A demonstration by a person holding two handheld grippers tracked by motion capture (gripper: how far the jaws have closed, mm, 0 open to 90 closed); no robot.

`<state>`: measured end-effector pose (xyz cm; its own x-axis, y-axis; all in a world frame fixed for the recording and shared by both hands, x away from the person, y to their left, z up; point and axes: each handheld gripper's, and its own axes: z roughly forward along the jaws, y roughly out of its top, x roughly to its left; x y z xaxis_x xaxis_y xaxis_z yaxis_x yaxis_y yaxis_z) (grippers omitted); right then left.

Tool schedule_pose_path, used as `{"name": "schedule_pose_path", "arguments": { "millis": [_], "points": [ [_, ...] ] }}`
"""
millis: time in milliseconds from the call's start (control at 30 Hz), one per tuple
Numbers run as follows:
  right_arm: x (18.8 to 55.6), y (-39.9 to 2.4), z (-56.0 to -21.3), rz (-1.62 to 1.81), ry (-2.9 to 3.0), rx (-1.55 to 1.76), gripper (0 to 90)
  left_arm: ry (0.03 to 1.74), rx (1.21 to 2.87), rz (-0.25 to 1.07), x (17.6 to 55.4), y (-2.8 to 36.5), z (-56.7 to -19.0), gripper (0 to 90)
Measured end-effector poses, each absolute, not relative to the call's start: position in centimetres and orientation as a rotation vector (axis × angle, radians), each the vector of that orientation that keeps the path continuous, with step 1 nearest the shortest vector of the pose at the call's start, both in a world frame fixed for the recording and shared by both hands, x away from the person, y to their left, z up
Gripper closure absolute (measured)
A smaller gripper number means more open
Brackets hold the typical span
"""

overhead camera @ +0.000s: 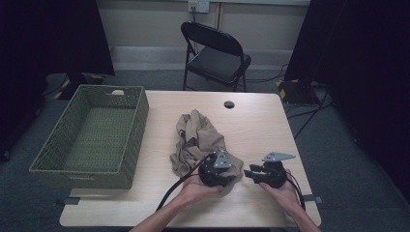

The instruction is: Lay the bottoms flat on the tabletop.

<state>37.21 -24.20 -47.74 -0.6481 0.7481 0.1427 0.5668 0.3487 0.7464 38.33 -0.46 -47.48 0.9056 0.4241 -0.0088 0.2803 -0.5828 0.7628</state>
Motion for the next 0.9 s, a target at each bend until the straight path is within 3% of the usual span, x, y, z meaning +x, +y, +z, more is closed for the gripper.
{"name": "schedule_pose_path", "arguments": {
  "millis": [100, 167, 433, 733, 900],
  "points": [
    [37.3, -23.9, -48.1, 1.169, 2.405, 1.180, 57.5, 0.509, 2.202, 0.223, 38.6, -0.3, -47.5, 82.9],
    [37.4, -23.5, -48.4, 1.158, 2.420, 1.178, 53.0, 0.534, 2.161, 0.196, 38.8, -0.1, -47.3, 86.1],
    [38.1, -22.1, -48.8, 1.212, 2.418, 1.192, 43.1, 0.599, 2.068, 0.184, 39.6, 1.2, -46.2, 87.0],
    [38.1, -21.3, -48.5, 1.266, 2.372, 1.207, 41.9, 0.620, 2.063, 0.165, 39.9, 1.2, -46.8, 87.0],
    [38.2, -20.2, -49.3, 1.198, 2.379, 1.194, 37.0, 0.624, 2.057, 0.177, 40.1, 1.4, -46.7, 87.0]
  ]
}}
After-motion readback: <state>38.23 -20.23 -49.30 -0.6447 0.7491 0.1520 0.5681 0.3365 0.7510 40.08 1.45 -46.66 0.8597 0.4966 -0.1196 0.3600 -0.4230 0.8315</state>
